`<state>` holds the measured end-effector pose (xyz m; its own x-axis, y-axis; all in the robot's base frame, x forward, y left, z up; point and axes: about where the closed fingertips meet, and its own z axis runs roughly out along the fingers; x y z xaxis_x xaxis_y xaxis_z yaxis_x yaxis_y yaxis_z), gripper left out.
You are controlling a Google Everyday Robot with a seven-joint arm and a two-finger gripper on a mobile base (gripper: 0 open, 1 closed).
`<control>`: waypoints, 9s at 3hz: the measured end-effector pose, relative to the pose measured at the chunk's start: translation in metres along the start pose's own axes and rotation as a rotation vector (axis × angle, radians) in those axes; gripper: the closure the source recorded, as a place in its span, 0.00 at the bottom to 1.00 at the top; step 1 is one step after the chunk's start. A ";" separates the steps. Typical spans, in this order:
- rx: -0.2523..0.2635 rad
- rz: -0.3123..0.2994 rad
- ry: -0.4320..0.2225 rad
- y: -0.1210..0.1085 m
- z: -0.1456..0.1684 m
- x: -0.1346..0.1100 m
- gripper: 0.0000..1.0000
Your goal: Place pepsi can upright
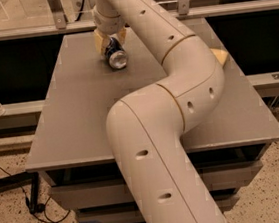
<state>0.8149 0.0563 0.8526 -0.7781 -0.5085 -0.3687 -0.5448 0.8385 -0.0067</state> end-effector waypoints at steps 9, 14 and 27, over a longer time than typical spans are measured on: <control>-0.170 -0.064 -0.771 -0.010 -0.182 0.086 1.00; -0.280 -0.239 -1.201 -0.017 -0.191 0.204 1.00; -0.417 -0.434 -1.391 -0.039 -0.189 0.324 0.12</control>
Offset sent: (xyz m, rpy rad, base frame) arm -0.0329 -0.0244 0.0735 0.0561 -0.2055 -0.0362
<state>0.5252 -0.1783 0.9090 0.2368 0.0898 -0.9674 -0.8799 0.4420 -0.1743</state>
